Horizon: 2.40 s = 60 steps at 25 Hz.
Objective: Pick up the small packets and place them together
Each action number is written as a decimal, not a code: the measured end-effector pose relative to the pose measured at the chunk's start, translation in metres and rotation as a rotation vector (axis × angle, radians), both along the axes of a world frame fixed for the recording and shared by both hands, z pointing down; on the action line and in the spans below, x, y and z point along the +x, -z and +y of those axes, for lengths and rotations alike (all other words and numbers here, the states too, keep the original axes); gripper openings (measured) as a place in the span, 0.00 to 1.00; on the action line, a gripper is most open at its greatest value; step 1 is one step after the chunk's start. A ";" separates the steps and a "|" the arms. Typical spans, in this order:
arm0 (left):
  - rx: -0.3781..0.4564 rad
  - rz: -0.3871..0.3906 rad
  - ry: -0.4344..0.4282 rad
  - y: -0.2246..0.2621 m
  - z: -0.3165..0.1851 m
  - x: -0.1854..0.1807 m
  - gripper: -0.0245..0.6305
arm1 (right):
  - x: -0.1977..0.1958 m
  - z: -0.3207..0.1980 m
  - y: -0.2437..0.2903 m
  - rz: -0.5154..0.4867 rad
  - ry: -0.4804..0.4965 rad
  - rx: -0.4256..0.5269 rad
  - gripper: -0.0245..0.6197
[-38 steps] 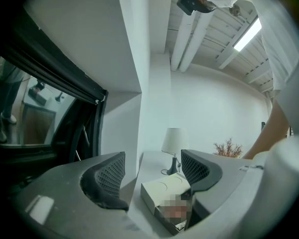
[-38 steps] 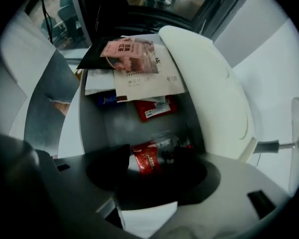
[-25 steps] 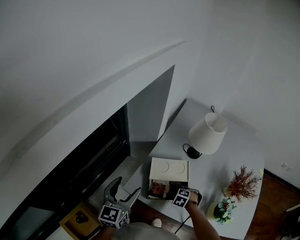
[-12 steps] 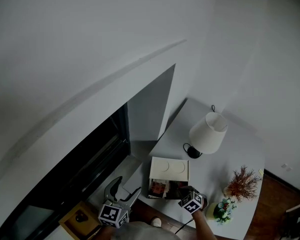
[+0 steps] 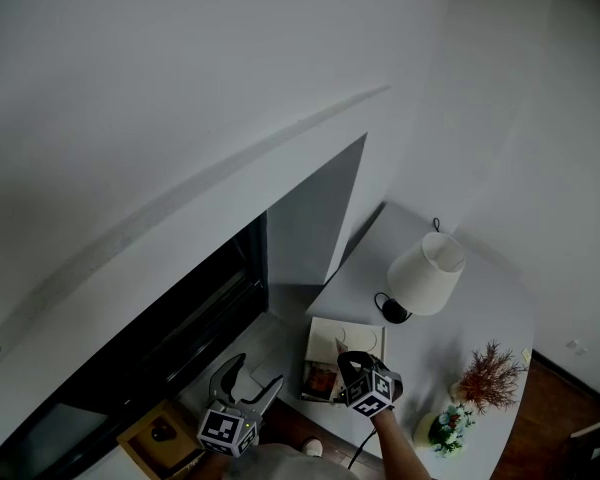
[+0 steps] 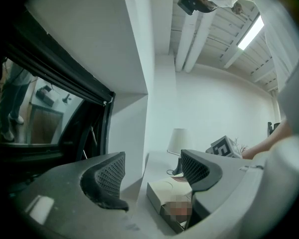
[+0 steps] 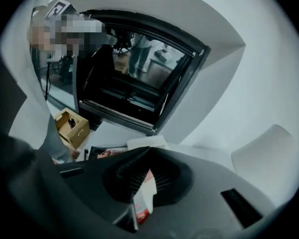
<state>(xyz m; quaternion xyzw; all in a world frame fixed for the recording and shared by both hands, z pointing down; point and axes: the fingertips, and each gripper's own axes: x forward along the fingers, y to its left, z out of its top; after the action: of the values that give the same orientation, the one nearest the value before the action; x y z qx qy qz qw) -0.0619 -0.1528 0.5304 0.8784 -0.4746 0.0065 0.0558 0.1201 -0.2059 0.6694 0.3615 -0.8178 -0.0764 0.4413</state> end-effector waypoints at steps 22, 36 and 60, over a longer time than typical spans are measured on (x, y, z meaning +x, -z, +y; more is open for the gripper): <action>-0.012 0.002 0.043 -0.002 0.004 -0.024 0.57 | -0.057 -0.024 -0.085 0.176 0.151 -0.126 0.12; 0.034 0.010 -0.097 0.015 -0.009 0.022 0.57 | 0.028 0.050 0.164 -0.793 -0.303 0.388 0.65; 0.043 0.020 -0.123 0.016 -0.005 0.043 0.57 | 0.100 0.078 0.005 -0.334 -0.437 0.069 0.60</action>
<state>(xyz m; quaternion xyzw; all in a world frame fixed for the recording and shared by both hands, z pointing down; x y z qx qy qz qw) -0.0192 -0.1578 0.5139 0.9069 -0.4192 -0.0089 0.0413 0.2199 -0.1276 0.6643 0.5517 -0.7787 0.0533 0.2939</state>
